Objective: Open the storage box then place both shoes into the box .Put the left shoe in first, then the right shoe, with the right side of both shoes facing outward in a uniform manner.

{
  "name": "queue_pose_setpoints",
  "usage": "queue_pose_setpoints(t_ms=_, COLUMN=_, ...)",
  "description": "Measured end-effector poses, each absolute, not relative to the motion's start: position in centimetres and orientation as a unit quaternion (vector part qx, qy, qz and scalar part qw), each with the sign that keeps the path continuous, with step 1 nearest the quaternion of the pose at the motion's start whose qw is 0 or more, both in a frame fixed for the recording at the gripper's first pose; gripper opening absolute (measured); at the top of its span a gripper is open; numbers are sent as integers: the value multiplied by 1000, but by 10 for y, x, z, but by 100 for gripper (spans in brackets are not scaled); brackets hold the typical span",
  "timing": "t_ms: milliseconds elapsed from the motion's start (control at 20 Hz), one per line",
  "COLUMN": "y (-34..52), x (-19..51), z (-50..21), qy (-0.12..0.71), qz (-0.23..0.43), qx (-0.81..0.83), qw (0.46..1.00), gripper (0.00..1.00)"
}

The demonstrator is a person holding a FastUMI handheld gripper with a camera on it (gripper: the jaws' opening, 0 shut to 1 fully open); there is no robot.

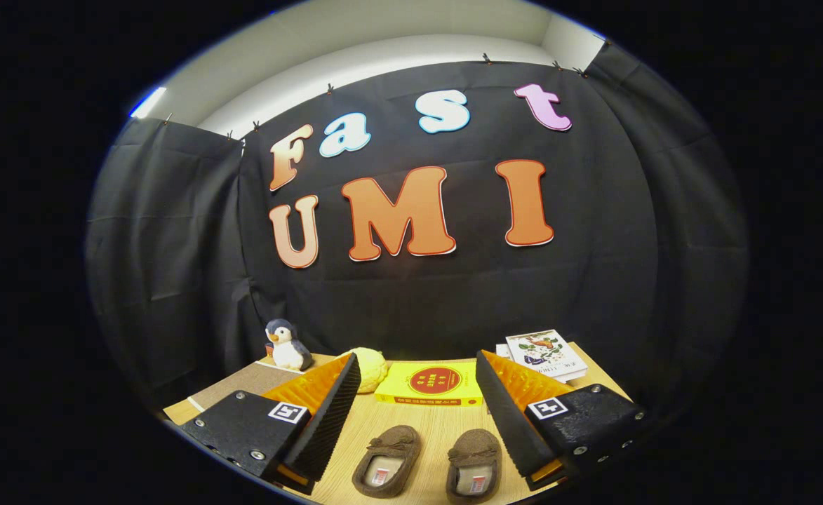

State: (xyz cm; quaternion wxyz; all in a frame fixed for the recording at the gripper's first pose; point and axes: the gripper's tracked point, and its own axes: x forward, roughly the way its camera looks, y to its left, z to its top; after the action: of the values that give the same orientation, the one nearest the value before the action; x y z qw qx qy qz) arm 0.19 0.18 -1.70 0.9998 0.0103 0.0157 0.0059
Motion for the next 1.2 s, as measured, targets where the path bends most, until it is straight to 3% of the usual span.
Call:
queue_pose_setpoints(t_ms=250, y=10, x=7, z=-39, qy=46, qz=29, qx=59, qw=997, gripper=98)
queue_pose_setpoints(t_ms=550, y=61, x=14, z=-84, qy=139, qz=139, qx=192, qw=962, gripper=98)
queue_pose_setpoints(t_ms=950, y=136, x=23, z=-155, qy=303, qz=278, qx=427, qw=805, gripper=98)
queue_pose_setpoints(t_ms=1200, y=178, x=37, z=-176, qy=347, qz=332, qx=477, qw=736, gripper=98)
